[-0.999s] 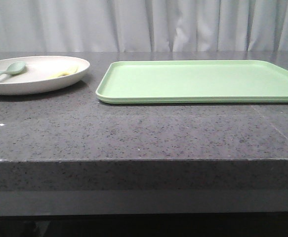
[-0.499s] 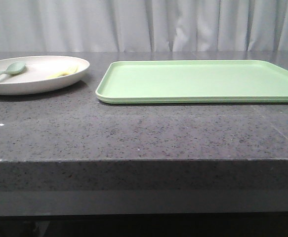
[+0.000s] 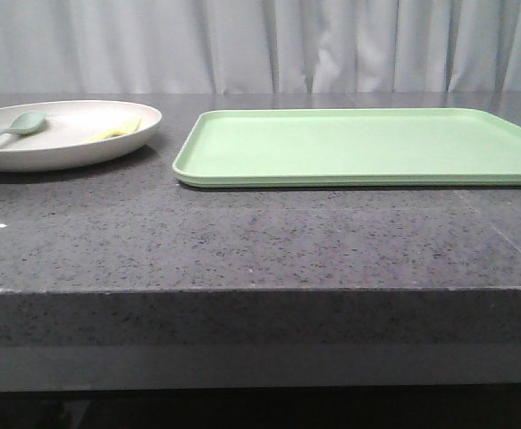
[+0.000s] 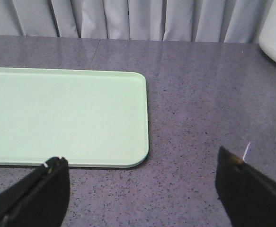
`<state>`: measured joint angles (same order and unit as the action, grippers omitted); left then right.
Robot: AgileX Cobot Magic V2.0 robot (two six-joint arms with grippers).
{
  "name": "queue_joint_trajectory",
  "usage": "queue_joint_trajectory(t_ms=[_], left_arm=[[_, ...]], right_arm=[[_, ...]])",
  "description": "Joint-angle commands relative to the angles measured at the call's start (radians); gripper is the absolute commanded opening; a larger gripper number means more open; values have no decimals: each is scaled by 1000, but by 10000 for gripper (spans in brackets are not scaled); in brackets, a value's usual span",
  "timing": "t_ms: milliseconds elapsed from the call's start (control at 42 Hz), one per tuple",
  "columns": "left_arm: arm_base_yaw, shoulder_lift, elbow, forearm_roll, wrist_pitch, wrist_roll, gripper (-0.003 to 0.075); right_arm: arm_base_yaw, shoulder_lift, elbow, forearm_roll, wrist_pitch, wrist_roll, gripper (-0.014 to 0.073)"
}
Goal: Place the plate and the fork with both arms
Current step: 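Lower the left gripper to the cream plate's rim and grasp it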
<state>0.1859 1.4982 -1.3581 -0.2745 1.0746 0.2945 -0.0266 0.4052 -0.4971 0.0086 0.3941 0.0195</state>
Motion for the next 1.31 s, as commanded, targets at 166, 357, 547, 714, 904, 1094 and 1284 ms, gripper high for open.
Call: queue_joint_trajectory(t_ms=[166, 357, 547, 714, 904, 1094, 1284], left_arm=[[7, 195, -274, -69, 78, 49, 494], [7, 321, -408, -94, 138, 77, 494], [7, 426, -508, -127, 170, 99, 494], [7, 489, -552, -131, 172, 101, 494], [10, 531, -558, -176, 159, 119, 425], [25, 558, -558, -230, 157, 127, 291], [41, 558, -558, -250, 155, 127, 141]], right_arm=[[-7, 15, -30, -2, -95, -8, 644], [-7, 15, -30, -2, -95, -8, 644], [-7, 15, -30, -2, -96, -8, 644], [-7, 15, -30, -2, -97, -8, 644], [-7, 15, -30, -2, -98, -8, 644], [-7, 15, -30, -2, -98, -8, 644], [-7, 15, -30, -2, -98, -8, 644]])
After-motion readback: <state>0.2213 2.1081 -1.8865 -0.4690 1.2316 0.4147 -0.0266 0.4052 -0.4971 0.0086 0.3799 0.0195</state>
